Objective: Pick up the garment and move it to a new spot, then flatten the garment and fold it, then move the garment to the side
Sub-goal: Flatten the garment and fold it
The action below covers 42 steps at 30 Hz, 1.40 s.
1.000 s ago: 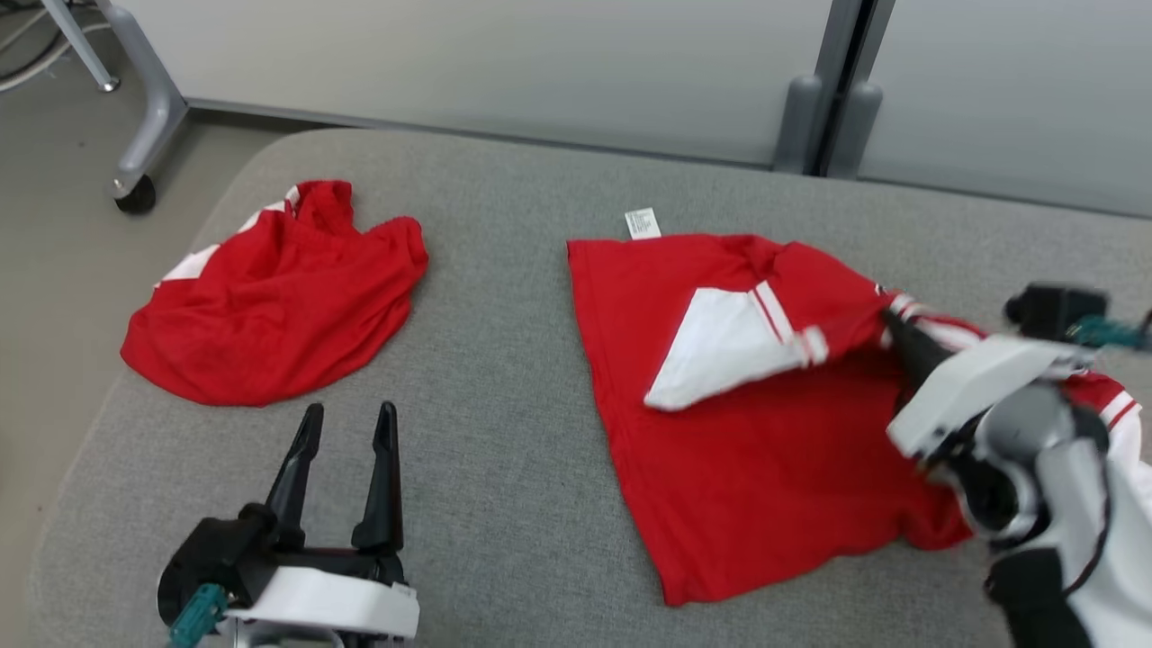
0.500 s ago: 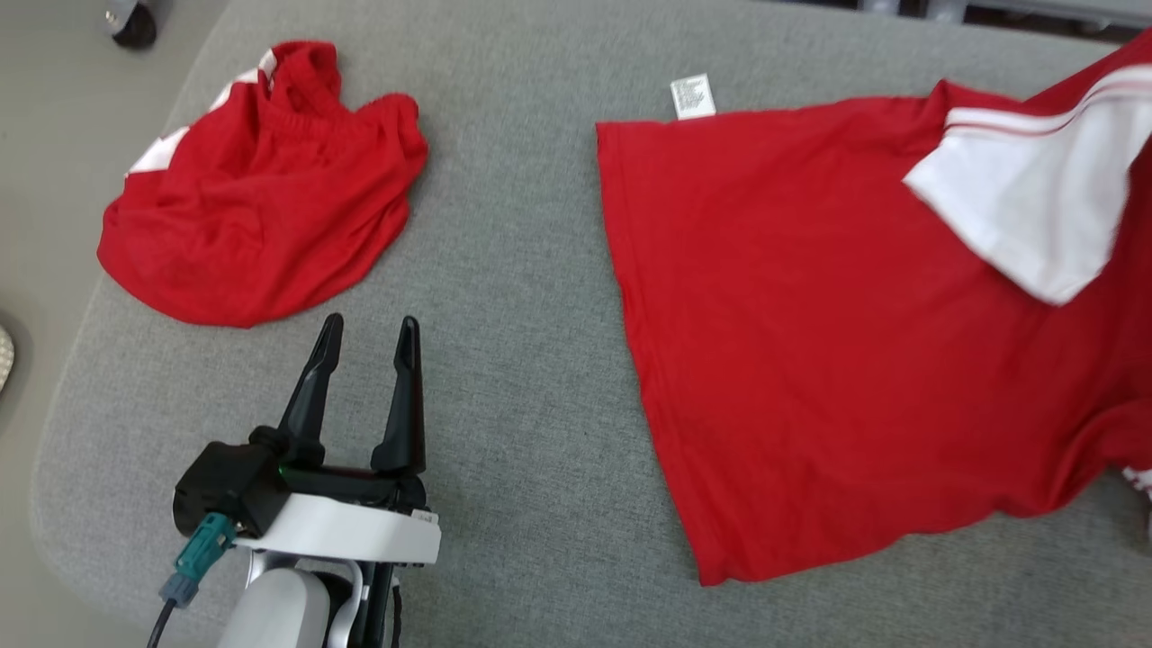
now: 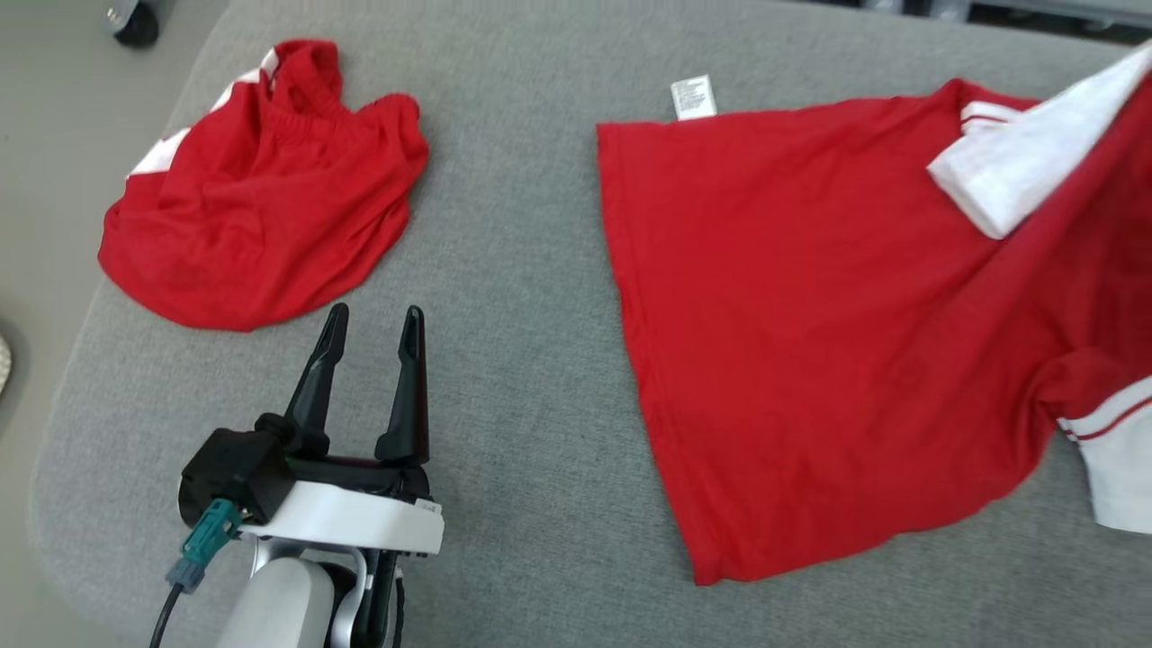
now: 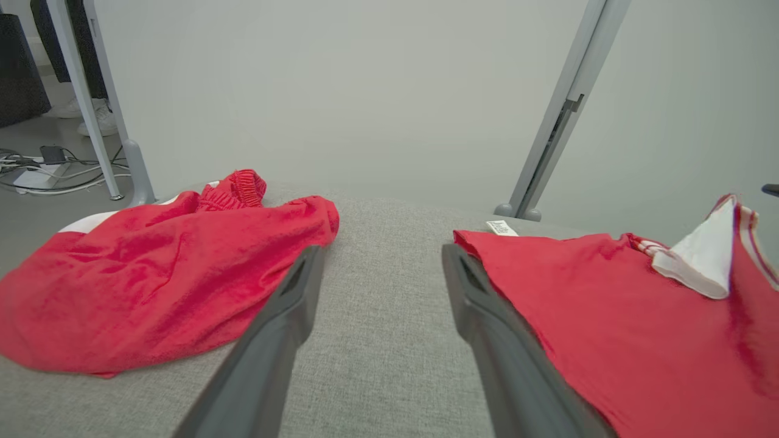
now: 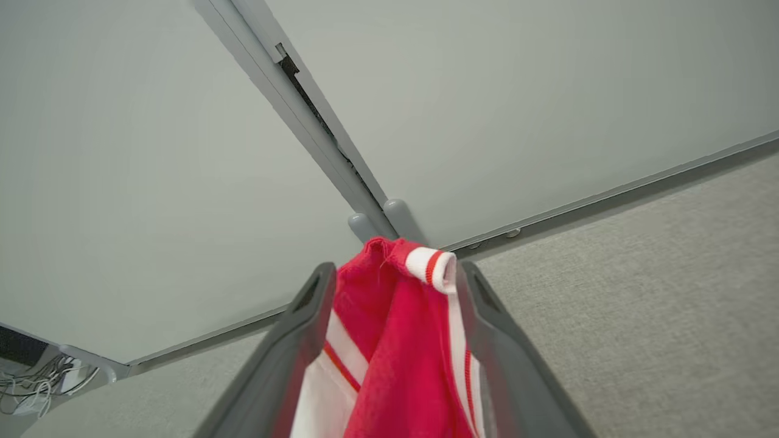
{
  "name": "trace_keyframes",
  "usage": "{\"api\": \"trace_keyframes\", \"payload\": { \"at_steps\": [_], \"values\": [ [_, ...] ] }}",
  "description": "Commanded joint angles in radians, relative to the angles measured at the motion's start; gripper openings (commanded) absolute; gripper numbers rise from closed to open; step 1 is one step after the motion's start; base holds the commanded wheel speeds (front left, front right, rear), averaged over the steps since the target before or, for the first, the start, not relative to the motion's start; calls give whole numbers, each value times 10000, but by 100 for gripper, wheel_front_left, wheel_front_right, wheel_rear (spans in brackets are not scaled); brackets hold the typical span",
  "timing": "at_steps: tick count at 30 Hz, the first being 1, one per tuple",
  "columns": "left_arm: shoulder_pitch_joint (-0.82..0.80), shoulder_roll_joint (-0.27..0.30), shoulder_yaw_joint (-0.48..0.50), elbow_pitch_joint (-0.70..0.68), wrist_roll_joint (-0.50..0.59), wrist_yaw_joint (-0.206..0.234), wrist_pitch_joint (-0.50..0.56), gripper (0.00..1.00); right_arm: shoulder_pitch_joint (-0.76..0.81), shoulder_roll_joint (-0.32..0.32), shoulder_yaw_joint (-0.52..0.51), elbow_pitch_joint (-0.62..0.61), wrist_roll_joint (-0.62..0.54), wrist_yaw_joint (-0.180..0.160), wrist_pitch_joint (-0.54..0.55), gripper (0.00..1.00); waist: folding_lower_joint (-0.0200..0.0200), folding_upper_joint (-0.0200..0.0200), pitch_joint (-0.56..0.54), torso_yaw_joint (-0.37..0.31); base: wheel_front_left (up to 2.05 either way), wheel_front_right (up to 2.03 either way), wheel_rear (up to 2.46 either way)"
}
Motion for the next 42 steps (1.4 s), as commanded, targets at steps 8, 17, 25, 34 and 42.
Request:
{"api": "trace_keyframes", "payload": {
  "at_steps": [8,17,25,34,42],
  "values": [
    [529,42,329,395,193,-157,-4,100,1724,559,1419,-659,-361,19,-1514,100,0,0,-1929,-1401,0,0,0],
    [1106,219,432,548,28,-68,183,100,4708,1055,2369,-3111,-349,19,-2829,100,0,0,-3175,-2557,0,0,0],
    [1579,196,417,683,-129,125,197,100,7325,1882,1709,-5025,-1356,19,-3585,100,0,0,-3952,-2998,0,0,0],
    [1989,150,482,790,-325,206,70,100,9193,2310,1540,-7369,-2426,19,-3611,100,0,0,-4077,-3162,0,0,0],
    [1796,194,428,806,-234,151,37,100,9425,2524,1573,-7652,-2662,19,-3614,100,0,0,-4047,-3180,0,0,0]
  ]
}}
